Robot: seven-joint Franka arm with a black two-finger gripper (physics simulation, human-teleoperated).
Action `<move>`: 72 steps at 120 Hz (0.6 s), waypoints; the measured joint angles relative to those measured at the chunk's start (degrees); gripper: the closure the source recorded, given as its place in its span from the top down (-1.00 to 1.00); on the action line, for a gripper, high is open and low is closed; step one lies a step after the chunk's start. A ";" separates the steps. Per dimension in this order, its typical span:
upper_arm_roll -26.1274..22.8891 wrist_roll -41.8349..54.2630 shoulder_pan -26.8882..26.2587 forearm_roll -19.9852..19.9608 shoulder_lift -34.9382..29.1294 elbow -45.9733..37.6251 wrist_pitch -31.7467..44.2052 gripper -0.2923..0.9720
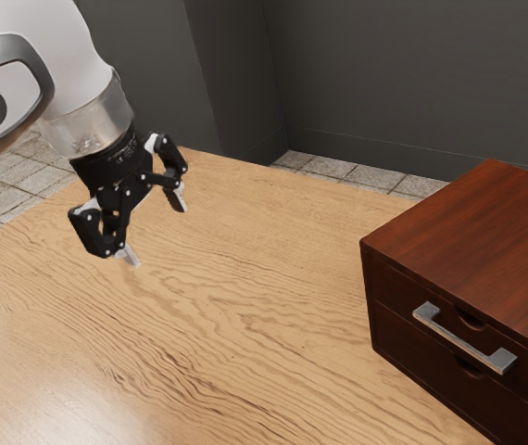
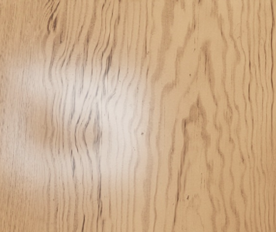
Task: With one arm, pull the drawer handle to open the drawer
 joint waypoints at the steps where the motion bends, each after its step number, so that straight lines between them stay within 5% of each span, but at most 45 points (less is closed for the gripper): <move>1: 0.00 0.13 0.12 -0.05 -0.03 -0.04 -0.35 0.53; 22: 1.99 1.92 -0.06 -0.49 -0.12 -0.25 -5.28 0.54; 32: 3.50 1.92 -4.92 -1.18 -0.38 0.89 -7.36 0.54; 48: 11.03 1.36 -19.73 -1.83 3.18 0.85 -5.69 0.54; 72: 12.74 0.33 -27.54 -4.56 9.86 2.19 0.68 0.54</move>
